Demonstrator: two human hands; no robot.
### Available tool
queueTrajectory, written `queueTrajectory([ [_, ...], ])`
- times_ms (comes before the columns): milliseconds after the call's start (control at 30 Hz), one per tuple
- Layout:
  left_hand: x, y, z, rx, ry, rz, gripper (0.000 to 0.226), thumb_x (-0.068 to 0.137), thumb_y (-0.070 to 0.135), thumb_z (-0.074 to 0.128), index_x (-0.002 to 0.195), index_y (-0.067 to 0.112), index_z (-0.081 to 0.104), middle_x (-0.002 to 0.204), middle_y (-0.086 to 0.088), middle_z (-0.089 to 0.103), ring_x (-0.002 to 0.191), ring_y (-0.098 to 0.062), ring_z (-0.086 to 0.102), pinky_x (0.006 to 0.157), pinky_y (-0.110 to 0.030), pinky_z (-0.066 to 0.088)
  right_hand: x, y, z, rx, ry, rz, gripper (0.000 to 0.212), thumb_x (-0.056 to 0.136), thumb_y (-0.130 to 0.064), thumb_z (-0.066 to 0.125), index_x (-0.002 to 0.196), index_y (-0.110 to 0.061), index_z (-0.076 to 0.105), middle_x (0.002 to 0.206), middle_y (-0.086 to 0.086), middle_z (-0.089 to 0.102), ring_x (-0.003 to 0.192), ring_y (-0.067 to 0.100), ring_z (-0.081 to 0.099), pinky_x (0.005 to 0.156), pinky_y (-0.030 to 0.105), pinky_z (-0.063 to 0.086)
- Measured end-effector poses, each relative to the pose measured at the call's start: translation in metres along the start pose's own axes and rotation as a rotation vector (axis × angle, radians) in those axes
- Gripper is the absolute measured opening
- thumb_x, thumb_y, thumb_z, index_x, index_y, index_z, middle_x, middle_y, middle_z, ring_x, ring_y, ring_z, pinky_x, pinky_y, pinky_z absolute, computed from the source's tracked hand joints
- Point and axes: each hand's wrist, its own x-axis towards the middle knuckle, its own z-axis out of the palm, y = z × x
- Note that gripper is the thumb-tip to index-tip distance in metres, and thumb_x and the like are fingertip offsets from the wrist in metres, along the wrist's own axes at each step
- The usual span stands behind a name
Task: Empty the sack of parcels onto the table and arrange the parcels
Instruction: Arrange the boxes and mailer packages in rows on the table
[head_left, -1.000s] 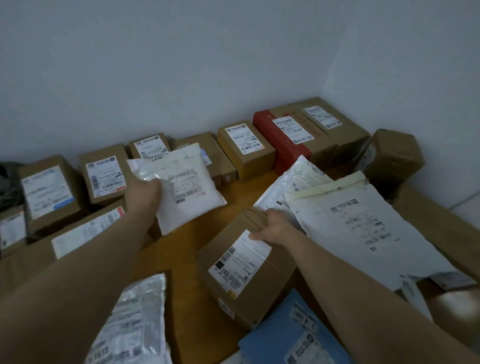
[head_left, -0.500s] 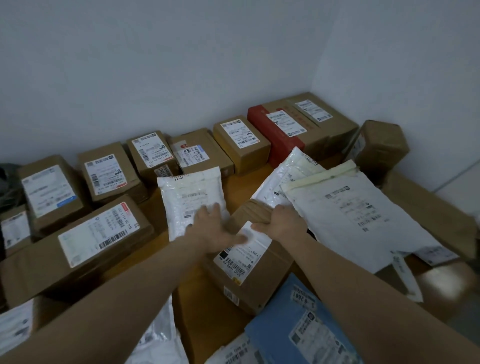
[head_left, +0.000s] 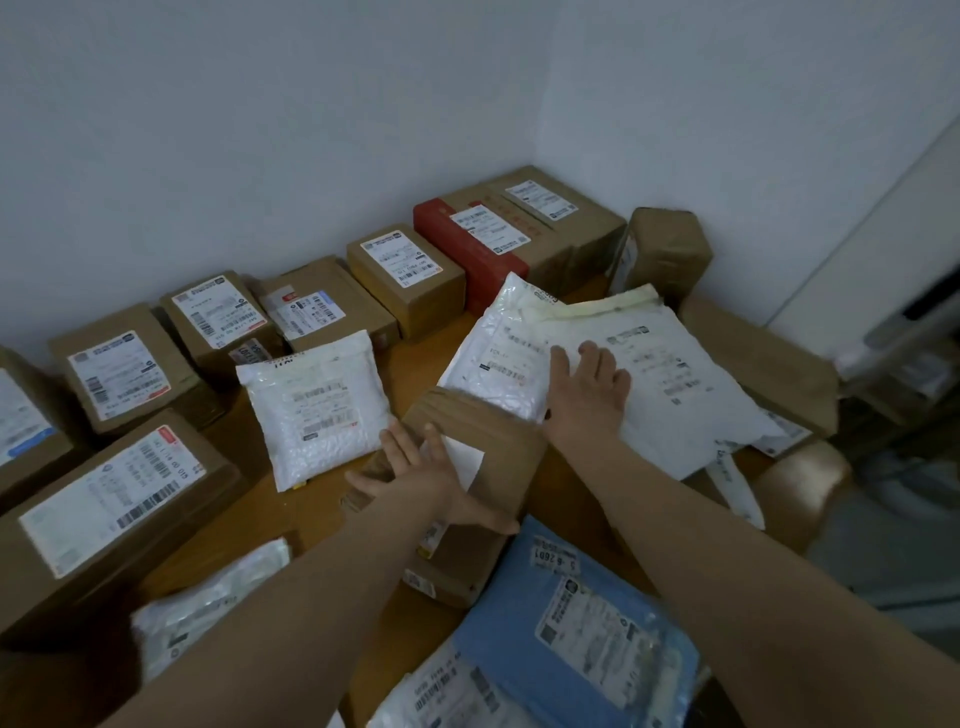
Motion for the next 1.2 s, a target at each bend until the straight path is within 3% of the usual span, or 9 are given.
queueTrajectory([
  [67, 0.004, -0.001, 0.000, -0.034, 0.007, 0.007, 0.160, 0.037, 0.084, 0.070, 0.144, 0.021, -0.031, 0.147, -0.017, -0.041, 0.139, -0.035, -0.032, 0.105, -0.074, -0.003, 0.000, 0.013, 0.005, -0.013, -0.130, 0.106, 0.094, 0.087, -0.041, 0.059, 0.150, -0.017, -0.007, 0.154, 0.023, -0.006, 0.144, 0.041, -0.004, 0.112, 0.061, 0.007],
  [233, 0.018, -0.014, -0.008, -0.285, 0.167, -0.079, 0.136, 0.059, 0.083, 0.058, 0.150, 0.011, -0.012, 0.157, -0.018, 0.001, 0.145, -0.036, 0.003, 0.114, -0.057, 0.016, -0.007, 0.020, 0.002, 0.157, -0.094, -0.103, 0.060, 0.096, -0.023, 0.050, 0.147, -0.026, 0.018, 0.138, 0.015, 0.035, 0.124, 0.029, 0.041, 0.100, 0.037, 0.038],
  [333, 0.032, -0.038, -0.006, -0.418, 0.246, -0.208, 0.086, 0.079, 0.068, 0.051, 0.141, 0.011, 0.033, 0.134, -0.017, 0.044, 0.126, -0.036, 0.042, 0.104, -0.048, 0.038, -0.018, 0.000, -0.004, 0.178, -0.012, -0.312, 0.039, 0.094, -0.012, 0.050, 0.131, -0.017, 0.040, 0.129, 0.011, 0.042, 0.117, 0.026, 0.045, 0.083, 0.030, 0.041],
  [400, 0.034, -0.052, -0.007, -0.542, 0.232, -0.232, 0.064, 0.086, 0.062, 0.044, 0.122, 0.010, 0.051, 0.106, -0.012, 0.057, 0.098, -0.028, 0.057, 0.089, -0.039, 0.050, -0.029, -0.014, -0.001, 0.293, -0.037, -0.210, 0.031, 0.093, -0.015, 0.047, 0.123, -0.009, 0.043, 0.121, 0.011, 0.048, 0.110, 0.026, 0.051, 0.071, 0.030, 0.037],
  [467, 0.028, -0.058, -0.008, -0.694, 0.183, -0.213, 0.051, 0.091, 0.052, 0.048, 0.115, 0.007, 0.054, 0.090, -0.010, 0.058, 0.084, -0.025, 0.058, 0.079, -0.034, 0.051, -0.040, -0.026, 0.002, 0.485, -0.111, 0.007, 0.050, 0.094, -0.032, 0.046, 0.133, -0.004, 0.032, 0.125, 0.015, 0.048, 0.111, 0.031, 0.052, 0.072, 0.032, 0.040],
  [600, 0.021, -0.060, -0.005, -0.966, 0.079, -0.194, 0.050, 0.093, 0.039, 0.054, 0.127, 0.003, 0.047, 0.113, -0.017, 0.058, 0.113, -0.033, 0.055, 0.095, -0.038, 0.044, -0.044, -0.039, 0.013, 0.812, -0.438, 0.325, 0.096, 0.086, -0.044, 0.060, 0.145, 0.001, -0.001, 0.139, 0.021, 0.036, 0.124, 0.034, 0.044, 0.096, 0.038, 0.044],
  [867, 0.001, -0.089, -0.021, -1.286, -0.178, -0.089, 0.050, 0.070, 0.047, 0.073, 0.109, 0.021, 0.054, 0.110, -0.010, 0.063, 0.104, -0.032, 0.055, 0.092, -0.051, 0.041, -0.035, -0.049, -0.003, 1.266, -0.265, 0.309, 0.076, 0.080, -0.041, 0.065, 0.141, -0.008, 0.034, 0.131, 0.010, 0.052, 0.115, 0.025, 0.054, 0.098, 0.037, 0.046],
  [1033, -0.005, -0.081, -0.042, -1.434, -0.080, -0.021, 0.038, 0.075, 0.048, 0.070, 0.098, 0.021, 0.056, 0.097, -0.007, 0.064, 0.089, -0.026, 0.057, 0.074, -0.041, 0.044, -0.022, -0.017, -0.019, 0.548, 0.098, 0.178, 0.048, 0.097, -0.035, 0.041, 0.140, -0.014, 0.035, 0.140, 0.013, 0.044, 0.128, 0.028, 0.041, 0.103, 0.041, 0.033],
  [1200, 0.001, -0.075, -0.055, -1.575, 0.039, -0.052, 0.054, 0.079, 0.058, 0.059, 0.117, 0.021, 0.047, 0.109, -0.007, 0.058, 0.105, -0.030, 0.053, 0.097, -0.054, 0.035, -0.028, 0.029, 0.007, -0.138, -0.215, 0.097, 0.109, 0.082, -0.043, 0.063, 0.148, -0.006, -0.015, 0.155, 0.024, -0.013, 0.143, 0.042, -0.016, 0.108, 0.068, -0.003],
])
